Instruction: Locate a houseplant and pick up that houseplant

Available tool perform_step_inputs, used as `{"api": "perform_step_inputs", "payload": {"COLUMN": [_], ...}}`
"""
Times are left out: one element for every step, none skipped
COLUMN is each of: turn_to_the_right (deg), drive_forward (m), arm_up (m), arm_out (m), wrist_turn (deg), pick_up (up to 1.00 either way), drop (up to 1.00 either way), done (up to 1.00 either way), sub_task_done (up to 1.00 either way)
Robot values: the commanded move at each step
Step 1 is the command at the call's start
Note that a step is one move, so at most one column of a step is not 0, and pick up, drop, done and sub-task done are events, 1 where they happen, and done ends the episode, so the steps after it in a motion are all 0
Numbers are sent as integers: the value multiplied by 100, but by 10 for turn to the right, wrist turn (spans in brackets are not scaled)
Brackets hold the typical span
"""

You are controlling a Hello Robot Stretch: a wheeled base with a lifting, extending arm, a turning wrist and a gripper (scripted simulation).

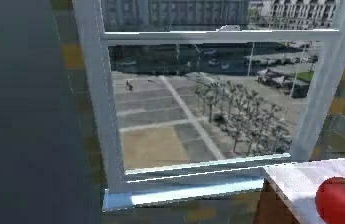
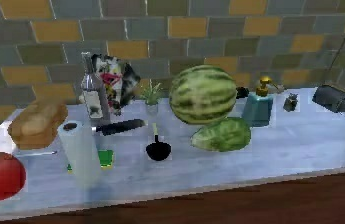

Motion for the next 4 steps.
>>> {"api": "perform_step_inputs", "payload": {"turn_to_the_right": [450,180,30,0], "drive_forward": [0,0,0,15], "arm_up": [0,0,0,0], "arm_out": [0,0,0,0], "wrist_turn": [0,0,0,0], "pick_up": [0,0,0,0], "drop": [0,0,0,0], "done": [0,0,0,0], "sub_task_done": [0,0,0,0]}}
